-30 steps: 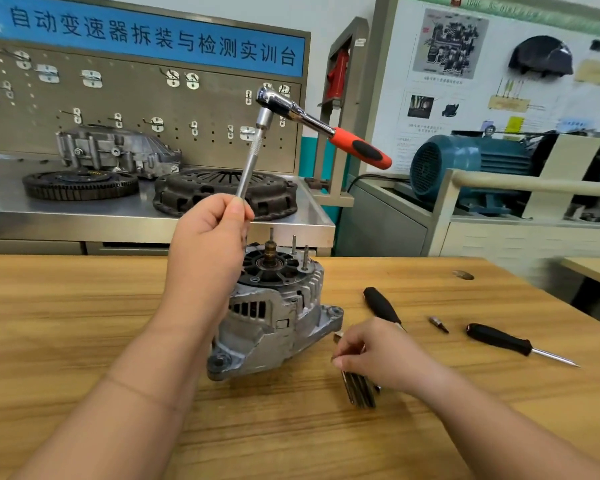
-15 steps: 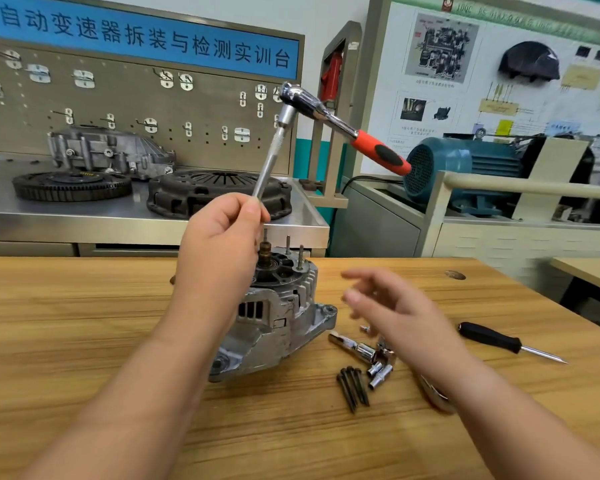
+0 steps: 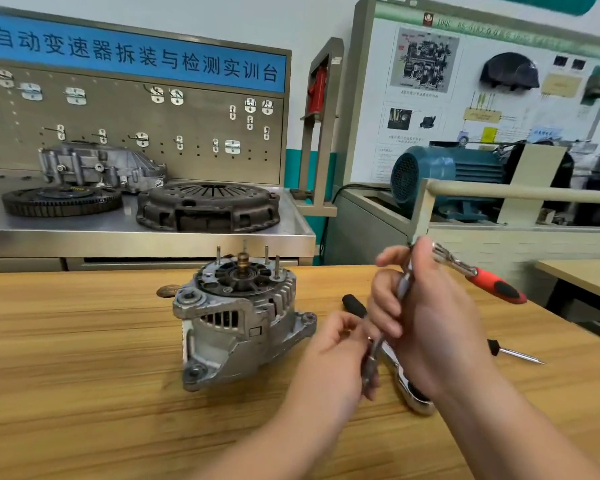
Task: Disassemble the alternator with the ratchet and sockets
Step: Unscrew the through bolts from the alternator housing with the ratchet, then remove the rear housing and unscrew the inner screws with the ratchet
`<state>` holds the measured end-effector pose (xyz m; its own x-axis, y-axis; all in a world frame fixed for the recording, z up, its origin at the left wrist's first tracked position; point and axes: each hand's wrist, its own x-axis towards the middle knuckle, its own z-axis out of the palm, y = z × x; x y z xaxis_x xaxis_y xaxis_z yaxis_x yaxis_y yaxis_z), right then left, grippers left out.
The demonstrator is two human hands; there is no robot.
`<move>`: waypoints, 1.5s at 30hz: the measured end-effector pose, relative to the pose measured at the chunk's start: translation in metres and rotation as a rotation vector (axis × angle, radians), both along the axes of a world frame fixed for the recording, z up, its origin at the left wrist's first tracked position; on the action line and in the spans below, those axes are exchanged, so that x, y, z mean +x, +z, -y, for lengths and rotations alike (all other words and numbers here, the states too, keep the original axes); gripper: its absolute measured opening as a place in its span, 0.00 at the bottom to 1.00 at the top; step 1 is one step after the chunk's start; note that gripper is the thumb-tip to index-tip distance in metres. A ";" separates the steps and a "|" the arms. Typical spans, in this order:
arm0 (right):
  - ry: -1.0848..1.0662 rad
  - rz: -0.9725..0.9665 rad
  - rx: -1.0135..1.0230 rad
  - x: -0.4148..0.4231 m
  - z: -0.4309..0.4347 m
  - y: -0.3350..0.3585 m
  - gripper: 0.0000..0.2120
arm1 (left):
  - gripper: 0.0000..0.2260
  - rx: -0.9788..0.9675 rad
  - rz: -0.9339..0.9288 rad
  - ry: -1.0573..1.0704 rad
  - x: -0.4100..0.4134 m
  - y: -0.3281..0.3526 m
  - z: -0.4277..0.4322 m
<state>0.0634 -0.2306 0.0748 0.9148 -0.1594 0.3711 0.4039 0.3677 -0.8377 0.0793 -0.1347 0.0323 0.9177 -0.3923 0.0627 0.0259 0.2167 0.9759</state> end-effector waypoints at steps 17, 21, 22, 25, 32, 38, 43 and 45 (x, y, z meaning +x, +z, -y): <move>-0.583 -0.654 -1.236 0.009 0.153 -0.085 0.22 | 0.03 0.899 0.948 0.625 0.042 0.029 -0.095; -0.553 -0.695 -1.496 0.023 0.159 -0.098 0.18 | 0.10 1.151 1.023 0.682 0.050 0.015 -0.107; -0.557 -0.705 -1.545 0.026 0.159 -0.099 0.17 | 0.11 1.192 1.022 0.679 0.050 0.012 -0.110; -0.576 -0.713 -1.693 0.033 0.161 -0.101 0.15 | 0.13 1.269 1.012 0.639 0.051 0.008 -0.120; -0.598 -0.448 -1.706 0.040 0.122 -0.072 0.04 | 0.17 1.227 1.083 0.527 0.063 0.012 -0.152; -0.252 -0.167 -1.758 0.071 0.021 -0.055 0.24 | 0.22 1.206 1.201 0.513 0.084 -0.001 -0.165; -0.395 -0.146 -2.010 0.097 -0.028 -0.069 0.12 | 0.25 1.127 1.379 0.637 0.087 -0.007 -0.158; -0.490 -0.109 -2.100 0.102 -0.027 -0.074 0.08 | 0.23 1.116 1.437 0.653 0.088 -0.009 -0.152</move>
<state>0.1658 -0.2033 0.0009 0.9630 0.1386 0.2312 0.0882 -0.9725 0.2154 0.1671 0.0171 0.0229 0.4138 -0.4537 0.7893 -0.6127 -0.7800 -0.1271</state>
